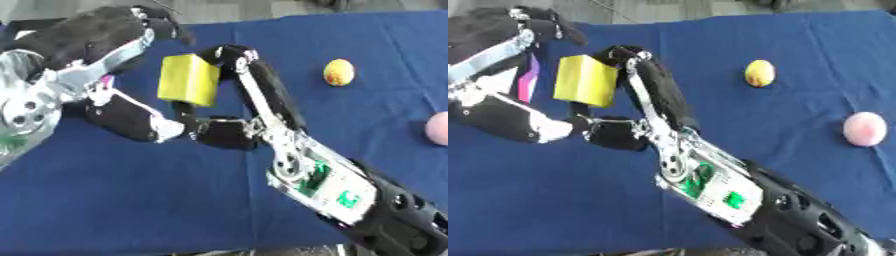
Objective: Pick up the objects with one hand, pass them to the other hand, and then place them into the box on the other side of the table.
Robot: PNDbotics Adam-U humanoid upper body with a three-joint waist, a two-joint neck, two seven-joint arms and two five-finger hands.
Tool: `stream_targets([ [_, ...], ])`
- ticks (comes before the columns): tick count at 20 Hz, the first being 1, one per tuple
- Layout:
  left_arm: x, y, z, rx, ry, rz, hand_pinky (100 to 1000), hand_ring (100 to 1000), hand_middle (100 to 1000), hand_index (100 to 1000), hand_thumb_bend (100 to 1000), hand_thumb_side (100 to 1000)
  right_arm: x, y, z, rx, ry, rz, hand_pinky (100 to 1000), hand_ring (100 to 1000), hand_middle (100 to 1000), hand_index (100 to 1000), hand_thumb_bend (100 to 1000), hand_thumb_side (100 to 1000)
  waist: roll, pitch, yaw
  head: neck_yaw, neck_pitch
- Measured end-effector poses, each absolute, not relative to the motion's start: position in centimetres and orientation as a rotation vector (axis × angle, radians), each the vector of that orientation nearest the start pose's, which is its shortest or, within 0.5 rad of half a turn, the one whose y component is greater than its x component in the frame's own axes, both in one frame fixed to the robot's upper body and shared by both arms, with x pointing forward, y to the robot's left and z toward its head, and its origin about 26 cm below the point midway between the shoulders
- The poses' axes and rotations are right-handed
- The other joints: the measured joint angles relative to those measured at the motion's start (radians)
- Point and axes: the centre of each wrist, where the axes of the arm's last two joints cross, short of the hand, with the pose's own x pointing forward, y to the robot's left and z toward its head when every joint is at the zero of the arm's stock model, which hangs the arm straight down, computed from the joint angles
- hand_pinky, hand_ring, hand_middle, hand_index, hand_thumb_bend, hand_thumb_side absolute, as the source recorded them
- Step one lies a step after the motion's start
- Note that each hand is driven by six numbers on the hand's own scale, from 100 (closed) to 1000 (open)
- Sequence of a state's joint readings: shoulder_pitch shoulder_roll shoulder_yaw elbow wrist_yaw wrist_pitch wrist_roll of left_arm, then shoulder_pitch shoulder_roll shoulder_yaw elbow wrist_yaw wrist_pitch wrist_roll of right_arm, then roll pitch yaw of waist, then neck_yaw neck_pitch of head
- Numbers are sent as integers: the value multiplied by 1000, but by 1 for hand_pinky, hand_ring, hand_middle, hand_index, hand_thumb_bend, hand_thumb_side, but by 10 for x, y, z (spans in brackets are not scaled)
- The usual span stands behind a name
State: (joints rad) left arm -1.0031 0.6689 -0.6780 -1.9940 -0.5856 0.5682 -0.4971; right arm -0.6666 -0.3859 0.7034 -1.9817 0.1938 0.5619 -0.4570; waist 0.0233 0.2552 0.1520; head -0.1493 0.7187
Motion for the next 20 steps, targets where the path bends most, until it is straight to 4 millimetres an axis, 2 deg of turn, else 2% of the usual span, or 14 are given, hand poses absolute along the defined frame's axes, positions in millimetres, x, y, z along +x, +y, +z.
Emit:
stream_targets([
  [11, 282, 116, 306, 902, -1742, -1659, 825, 825, 782, 835, 340, 415, 268, -89, 206, -397, -2125, 714, 691, 560, 451, 520, 100, 100, -1, 0, 0, 8, -3],
  [15, 281, 116, 306, 901, -1728, -1676, 827, 825, 783, 835, 368, 365, 269, -90, 206, -407, -2129, 714, 692, 561, 451, 520, 100, 100, -1, 0, -1, 12, -3],
  [20, 282, 116, 306, 903, -1704, -1706, 828, 827, 787, 840, 374, 346, 269, -90, 205, -410, -2137, 715, 692, 560, 450, 519, 100, 100, -1, 0, -2, 13, -3],
])
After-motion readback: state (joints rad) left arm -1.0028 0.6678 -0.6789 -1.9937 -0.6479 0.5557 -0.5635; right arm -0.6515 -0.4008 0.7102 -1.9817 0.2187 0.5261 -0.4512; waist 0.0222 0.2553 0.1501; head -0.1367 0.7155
